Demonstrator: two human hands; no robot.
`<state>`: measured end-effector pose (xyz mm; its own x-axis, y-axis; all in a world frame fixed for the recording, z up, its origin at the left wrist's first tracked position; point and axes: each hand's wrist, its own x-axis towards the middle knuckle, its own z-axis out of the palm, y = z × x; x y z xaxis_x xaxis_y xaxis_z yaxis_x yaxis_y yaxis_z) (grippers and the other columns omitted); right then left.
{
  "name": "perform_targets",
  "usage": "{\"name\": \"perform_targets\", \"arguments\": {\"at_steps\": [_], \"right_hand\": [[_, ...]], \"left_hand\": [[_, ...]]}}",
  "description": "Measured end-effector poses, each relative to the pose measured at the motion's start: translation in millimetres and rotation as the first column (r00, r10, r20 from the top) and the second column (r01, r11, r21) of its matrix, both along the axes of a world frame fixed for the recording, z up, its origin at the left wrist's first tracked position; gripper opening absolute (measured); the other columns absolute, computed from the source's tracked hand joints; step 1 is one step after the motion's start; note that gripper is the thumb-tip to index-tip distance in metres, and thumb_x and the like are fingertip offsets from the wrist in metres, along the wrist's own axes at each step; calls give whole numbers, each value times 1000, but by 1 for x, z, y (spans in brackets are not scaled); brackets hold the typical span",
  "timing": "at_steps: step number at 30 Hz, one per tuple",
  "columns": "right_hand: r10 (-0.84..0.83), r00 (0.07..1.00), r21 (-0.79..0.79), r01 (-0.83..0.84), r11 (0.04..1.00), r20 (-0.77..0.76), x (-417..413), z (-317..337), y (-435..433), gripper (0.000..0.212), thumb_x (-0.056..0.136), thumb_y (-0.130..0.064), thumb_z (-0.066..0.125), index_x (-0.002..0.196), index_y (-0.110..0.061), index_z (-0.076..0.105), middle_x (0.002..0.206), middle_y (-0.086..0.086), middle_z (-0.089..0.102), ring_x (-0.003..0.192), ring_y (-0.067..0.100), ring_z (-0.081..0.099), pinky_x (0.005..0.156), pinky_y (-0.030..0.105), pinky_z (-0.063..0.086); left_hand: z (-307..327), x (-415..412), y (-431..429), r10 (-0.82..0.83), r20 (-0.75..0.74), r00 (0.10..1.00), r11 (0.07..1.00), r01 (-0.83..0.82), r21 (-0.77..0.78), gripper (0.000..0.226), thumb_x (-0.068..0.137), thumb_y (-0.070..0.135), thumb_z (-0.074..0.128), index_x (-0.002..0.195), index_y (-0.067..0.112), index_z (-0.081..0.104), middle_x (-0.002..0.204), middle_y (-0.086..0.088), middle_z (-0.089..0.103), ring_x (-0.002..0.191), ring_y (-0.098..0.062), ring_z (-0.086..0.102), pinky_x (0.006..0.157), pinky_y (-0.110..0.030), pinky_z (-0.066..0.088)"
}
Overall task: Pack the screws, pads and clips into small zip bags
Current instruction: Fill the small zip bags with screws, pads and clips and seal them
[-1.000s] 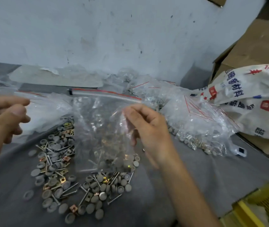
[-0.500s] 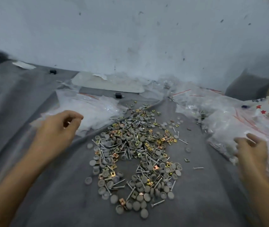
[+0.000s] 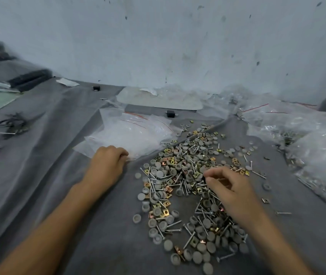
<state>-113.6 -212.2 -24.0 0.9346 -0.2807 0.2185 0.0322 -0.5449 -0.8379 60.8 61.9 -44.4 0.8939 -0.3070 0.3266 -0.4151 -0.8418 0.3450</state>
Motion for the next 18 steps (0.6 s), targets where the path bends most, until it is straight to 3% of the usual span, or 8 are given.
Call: {"name": "perform_targets", "arguments": {"at_steps": [3,6,9,12,15,18], "right_hand": [[7,1000,-9,-7,1000,22,-5,-2,-1,17,96,-26,67,94,-43,70,86,-27,69,66,5,61,56,14,45],[12,1000,-7,-11,1000,29,-9,-3,1,16,96,-30,66,97,-45,69,83,-17,70,69,6,63,57,15,47],[59,998,107,-56,993,-28,-11,-2,8,13,97,-31,65,99,-43,71,85,-10,70,71,8,65,60,20,52],[118,988,301,-82,950,-102,-11,2,19,18,100,-27,62,98,-40,74,93,-10,73,80,6,68,67,21,55],[183,972,638,-49,768,-145,-9,7,30,24,104,-24,54,100,-25,78,99,5,76,82,16,71,68,26,57],[228,960,835,9,550,-160,-7,14,26,42,104,-40,47,119,-7,68,104,19,75,79,22,72,65,29,58]], "left_hand": [[5,-4,2,26,19,999,999,-25,-42,23,101,13,57,116,7,72,106,-19,69,102,-40,60,89,-44,43],[17,-14,1,34,117,993,987,-15,-160,24,103,16,53,120,12,70,106,-12,63,97,-34,61,80,-39,46],[36,-29,-4,-58,212,976,942,124,-313,21,102,17,53,115,21,69,100,4,59,88,-18,62,77,-29,44],[51,-49,-10,-164,229,960,852,255,-458,22,102,20,55,109,37,67,99,14,62,91,-10,64,79,-24,48],[64,-73,-13,-265,227,937,786,346,-512,24,101,22,57,106,45,65,102,11,66,93,-12,64,77,-22,49],[72,-95,-14,-370,198,908,712,414,-568,19,99,19,59,109,31,70,102,4,69,95,-15,66,79,-28,52]]}}
